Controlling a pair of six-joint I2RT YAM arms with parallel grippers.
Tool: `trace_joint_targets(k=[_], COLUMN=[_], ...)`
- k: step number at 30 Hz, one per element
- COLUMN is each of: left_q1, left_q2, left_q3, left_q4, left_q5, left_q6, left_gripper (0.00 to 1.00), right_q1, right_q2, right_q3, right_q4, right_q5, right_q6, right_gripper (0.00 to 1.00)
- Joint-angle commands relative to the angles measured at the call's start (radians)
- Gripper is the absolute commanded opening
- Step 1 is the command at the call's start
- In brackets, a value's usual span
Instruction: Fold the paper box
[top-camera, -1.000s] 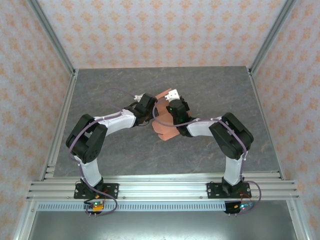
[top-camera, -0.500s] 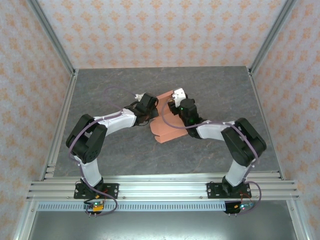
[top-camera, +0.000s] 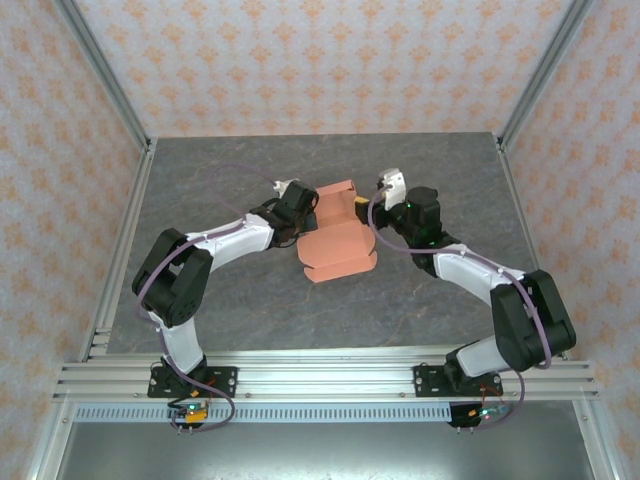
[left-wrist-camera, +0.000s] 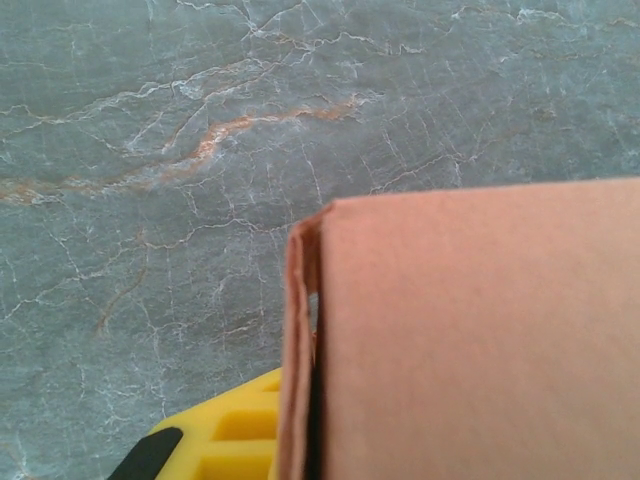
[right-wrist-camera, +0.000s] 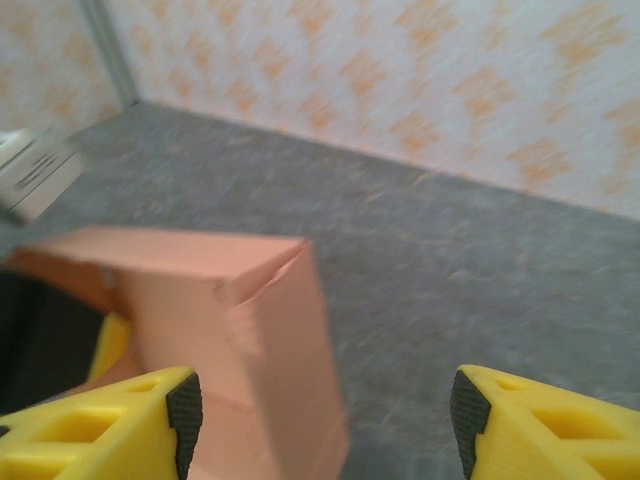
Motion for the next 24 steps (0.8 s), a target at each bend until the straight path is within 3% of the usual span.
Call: trace_joint_targets(k=[1, 7, 11, 14, 15, 19, 24], left_q1=[-0.006, -0.007, -0.008, -0.008, -0.006, -0.008, -0.008], left_q2=[0.000, 0.016, 0.017, 0.007, 0.005, -0.009, 0.000], left_q3=[0.024, 0.012, 0.016, 0.007, 0.008, 0.000, 0.006], left_q4=[-0.028, -0.009, -0.014, -0.010, -0.012, -0.012, -0.005], left_q5=[-0.021, 0.018, 0.034, 0.040, 0.047, 0.050, 0.076], left_q6=[0.011, -0.024, -0.019, -0.034, -0.038, -0.059, -0.076], left_gripper=[0.00, 0.00, 0.00, 0.00, 0.00, 0.00, 0.00], right_q1=[0.010, 0.060, 0.128, 0.173, 0.193, 0.226, 0.261], right_q2=[0.029, 0.133, 0.239, 0.319, 0.342, 0.437, 0.488], right_q3=[0.054, 0.104, 0.187, 0.220, 0.221, 0.200, 0.191], right_q4=[-0.068, 0.047, 0.062, 0.141, 0.184, 0.400, 0.491], right_q5=[-0.139, 0.111, 0.248, 0.436, 0.552, 0.884, 1.011], right_q6=[-0.028, 0.003, -0.075, -0.108, -0.124, -0.139, -0.194], right_gripper=[0.66, 0.51, 0.44, 0.22, 0.16, 0.14, 0.11])
